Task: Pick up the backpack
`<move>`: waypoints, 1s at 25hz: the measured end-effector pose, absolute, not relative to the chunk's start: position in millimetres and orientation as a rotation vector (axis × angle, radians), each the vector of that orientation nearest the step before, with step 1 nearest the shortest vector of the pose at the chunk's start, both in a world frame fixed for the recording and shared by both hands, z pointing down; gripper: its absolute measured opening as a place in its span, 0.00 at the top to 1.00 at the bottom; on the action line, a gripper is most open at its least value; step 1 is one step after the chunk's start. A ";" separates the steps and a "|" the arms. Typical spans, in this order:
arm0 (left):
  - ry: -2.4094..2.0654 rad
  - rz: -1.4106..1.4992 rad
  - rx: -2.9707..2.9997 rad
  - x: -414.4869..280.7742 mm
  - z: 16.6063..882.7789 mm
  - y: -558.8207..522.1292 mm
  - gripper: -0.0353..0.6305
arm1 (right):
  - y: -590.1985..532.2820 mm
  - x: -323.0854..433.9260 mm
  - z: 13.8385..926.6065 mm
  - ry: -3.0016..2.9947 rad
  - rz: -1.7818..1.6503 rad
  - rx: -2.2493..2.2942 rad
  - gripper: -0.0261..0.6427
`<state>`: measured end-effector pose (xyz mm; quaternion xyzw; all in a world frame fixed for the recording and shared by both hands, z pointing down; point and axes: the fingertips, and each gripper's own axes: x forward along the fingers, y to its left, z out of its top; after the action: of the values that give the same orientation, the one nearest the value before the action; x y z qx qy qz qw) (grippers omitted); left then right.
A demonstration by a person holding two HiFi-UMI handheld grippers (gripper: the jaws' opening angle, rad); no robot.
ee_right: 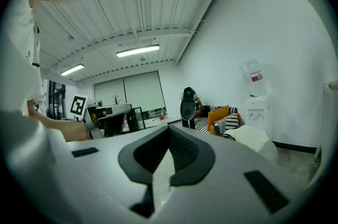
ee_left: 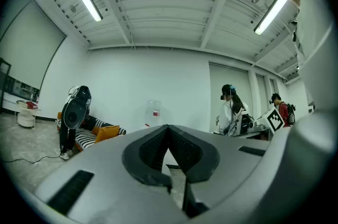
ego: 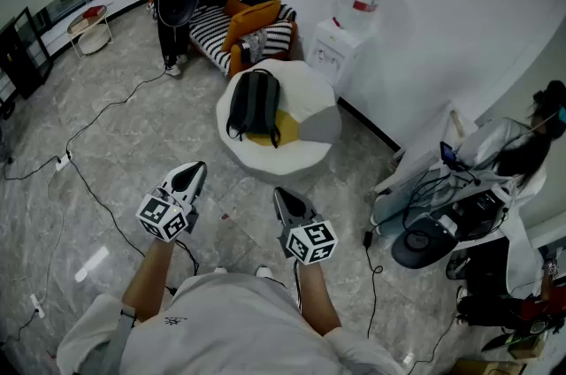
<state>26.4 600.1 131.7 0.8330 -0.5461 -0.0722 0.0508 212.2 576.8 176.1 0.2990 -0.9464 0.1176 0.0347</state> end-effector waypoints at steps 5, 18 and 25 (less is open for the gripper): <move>-1.670 -0.207 2.545 12.1 133.6 600.4 0.94 | 578.4 199.2 171.0 -2.928 0.370 0.947 0.95; -1.649 -0.196 2.559 -21.1 137.3 606.7 0.94 | 590.6 172.2 171.9 -2.942 0.365 0.977 0.95; -1.608 -0.200 2.582 -38.0 137.2 611.4 0.94 | 591.6 158.0 168.1 -2.921 0.343 1.032 0.95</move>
<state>-38.0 611.4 137.2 0.8460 -0.5270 -0.0657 0.0467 158.0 591.6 168.1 0.3312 -0.9370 0.1102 0.0124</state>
